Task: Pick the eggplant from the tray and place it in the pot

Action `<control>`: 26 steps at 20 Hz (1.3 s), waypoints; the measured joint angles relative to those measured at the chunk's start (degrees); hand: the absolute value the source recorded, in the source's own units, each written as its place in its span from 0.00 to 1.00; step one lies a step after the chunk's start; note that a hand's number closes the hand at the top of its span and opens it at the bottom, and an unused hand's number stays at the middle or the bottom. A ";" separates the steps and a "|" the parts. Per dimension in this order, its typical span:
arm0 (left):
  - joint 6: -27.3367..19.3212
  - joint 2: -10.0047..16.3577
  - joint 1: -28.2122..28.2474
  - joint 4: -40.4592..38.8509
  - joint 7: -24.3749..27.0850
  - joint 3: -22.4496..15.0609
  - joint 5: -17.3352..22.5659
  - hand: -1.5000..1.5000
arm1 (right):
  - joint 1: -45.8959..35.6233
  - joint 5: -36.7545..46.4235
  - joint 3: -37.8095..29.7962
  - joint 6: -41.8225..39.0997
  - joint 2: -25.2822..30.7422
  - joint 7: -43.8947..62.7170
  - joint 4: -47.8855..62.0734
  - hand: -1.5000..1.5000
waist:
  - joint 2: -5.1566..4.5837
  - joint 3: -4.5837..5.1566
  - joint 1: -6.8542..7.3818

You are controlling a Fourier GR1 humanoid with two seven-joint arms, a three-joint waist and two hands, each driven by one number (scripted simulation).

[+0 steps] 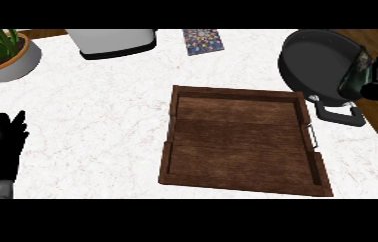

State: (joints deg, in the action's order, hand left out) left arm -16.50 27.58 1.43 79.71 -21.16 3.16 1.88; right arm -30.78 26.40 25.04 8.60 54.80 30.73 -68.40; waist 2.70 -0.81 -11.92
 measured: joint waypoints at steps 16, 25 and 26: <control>2.44 0.06 -0.34 3.80 0.33 -1.48 -0.09 0.50 | 15.55 -29.62 -35.95 -1.07 19.05 -44.85 4.24 1.00 | -1.58 0.57 6.00; 4.47 -1.96 -5.11 2.90 -0.26 -3.64 -2.24 0.50 | 18.27 -33.00 -40.91 -11.71 22.47 -40.94 4.00 1.00 | -2.54 0.82 11.02; 4.78 -1.99 -5.63 2.67 -0.33 -3.57 -2.41 0.50 | 17.46 -32.57 -40.24 -12.05 21.91 -40.30 3.90 1.00 | -2.62 0.83 11.39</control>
State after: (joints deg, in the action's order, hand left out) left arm -11.72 25.59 -4.19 82.38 -21.50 -0.41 -0.53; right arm -13.32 -6.18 -15.21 -3.45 76.71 -9.57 -64.50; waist 0.08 0.02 -0.52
